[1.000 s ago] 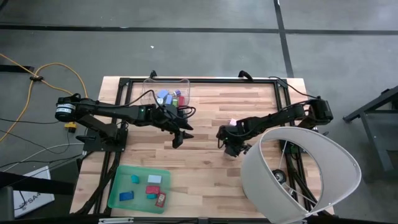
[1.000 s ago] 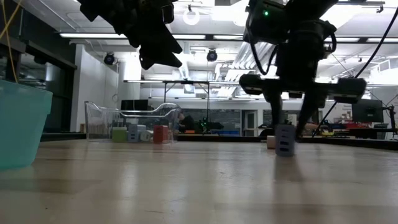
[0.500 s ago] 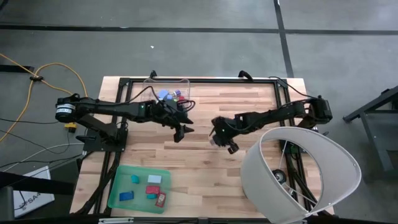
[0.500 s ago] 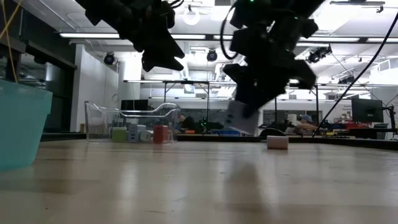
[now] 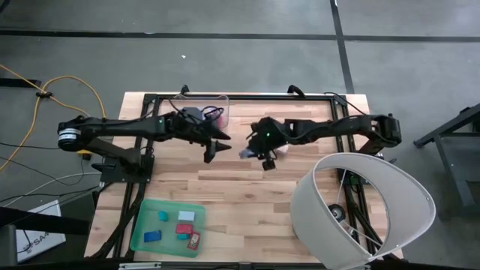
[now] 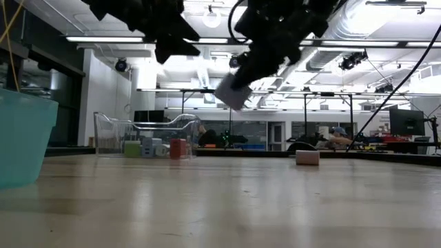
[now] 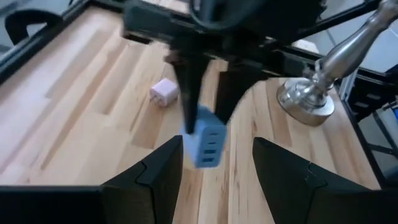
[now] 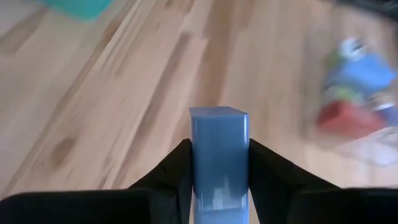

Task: Pick & Place Office items
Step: Put the blue charger adapter into the transparent bin, then put the white charger adapter into the transparent bin

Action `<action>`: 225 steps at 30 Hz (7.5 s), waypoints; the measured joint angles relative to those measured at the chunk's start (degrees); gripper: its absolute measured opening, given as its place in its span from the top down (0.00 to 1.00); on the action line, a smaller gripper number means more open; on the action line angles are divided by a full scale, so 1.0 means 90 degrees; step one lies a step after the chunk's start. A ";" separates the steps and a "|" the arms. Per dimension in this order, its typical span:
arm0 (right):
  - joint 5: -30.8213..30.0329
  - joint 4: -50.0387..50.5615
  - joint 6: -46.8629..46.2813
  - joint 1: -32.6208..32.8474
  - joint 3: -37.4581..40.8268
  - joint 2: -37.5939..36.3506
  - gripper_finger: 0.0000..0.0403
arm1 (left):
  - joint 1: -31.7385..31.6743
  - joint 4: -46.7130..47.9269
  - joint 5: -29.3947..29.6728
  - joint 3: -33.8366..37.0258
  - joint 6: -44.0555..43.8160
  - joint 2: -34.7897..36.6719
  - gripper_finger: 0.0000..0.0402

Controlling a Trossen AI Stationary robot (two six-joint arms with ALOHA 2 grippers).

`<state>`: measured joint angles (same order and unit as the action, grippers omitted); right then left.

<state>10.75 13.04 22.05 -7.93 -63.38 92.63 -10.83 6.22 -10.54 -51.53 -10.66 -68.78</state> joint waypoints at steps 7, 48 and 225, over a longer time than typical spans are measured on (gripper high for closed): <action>-0.0003 -0.1042 -0.0409 -0.0354 -0.0009 -0.0341 0.73 | -0.0062 -0.0008 0.0035 0.0000 0.0225 0.0280 0.53; 0.0374 -0.2428 -0.1305 -0.0589 -0.0009 -0.0462 0.73 | -0.0182 -0.0621 0.1069 0.0000 0.1537 0.0285 0.53; 0.0874 -0.0698 -0.1660 -0.0490 0.0001 -0.1417 0.47 | -0.3120 0.2550 0.3033 0.0333 -0.0745 -0.0876 0.55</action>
<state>18.61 6.76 7.11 -12.34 -63.37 79.88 -38.91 29.17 16.76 -48.53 -17.37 -76.66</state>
